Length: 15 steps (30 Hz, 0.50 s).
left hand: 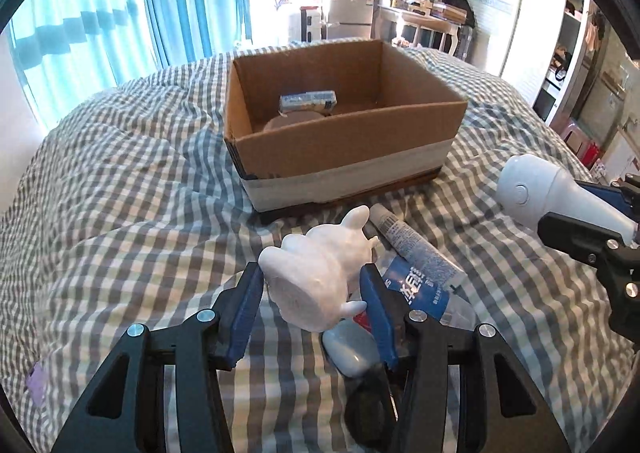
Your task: Organize objects
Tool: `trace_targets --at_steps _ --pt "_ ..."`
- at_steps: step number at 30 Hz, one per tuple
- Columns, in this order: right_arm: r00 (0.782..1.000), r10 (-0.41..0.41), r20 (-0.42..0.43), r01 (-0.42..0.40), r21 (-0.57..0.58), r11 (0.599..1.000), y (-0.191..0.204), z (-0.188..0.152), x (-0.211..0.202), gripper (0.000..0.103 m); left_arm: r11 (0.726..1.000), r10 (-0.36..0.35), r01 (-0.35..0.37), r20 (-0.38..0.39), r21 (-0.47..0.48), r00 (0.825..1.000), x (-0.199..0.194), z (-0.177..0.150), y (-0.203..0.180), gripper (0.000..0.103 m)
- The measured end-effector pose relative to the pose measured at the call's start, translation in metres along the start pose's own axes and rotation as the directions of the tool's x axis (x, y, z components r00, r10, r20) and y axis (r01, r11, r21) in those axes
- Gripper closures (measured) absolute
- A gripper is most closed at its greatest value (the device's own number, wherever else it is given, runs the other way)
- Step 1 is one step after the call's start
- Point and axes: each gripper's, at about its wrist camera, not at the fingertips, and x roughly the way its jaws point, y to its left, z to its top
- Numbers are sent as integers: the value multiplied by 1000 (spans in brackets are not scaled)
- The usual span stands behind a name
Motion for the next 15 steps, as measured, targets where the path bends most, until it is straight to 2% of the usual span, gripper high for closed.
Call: trace_targets --at_steps 8,11,13,15 --pt "999 -4 38 4 -10 1000 6 -1 -21 60 1000 14 -15 47 17 999 -31 1 -5 57" --pt "999 -5 51 6 -15 1000 9 1 -28 60 1000 -9 8 63 12 998 -40 2 -5 57" --pt "998 -4 58 5 -18 1000 11 1 -31 60 1000 -15 14 67 17 998 -45 2 -7 71" --pt "998 -4 62 5 -17 1000 11 0 -33 60 999 -18 16 66 29 998 -47 3 -9 72"
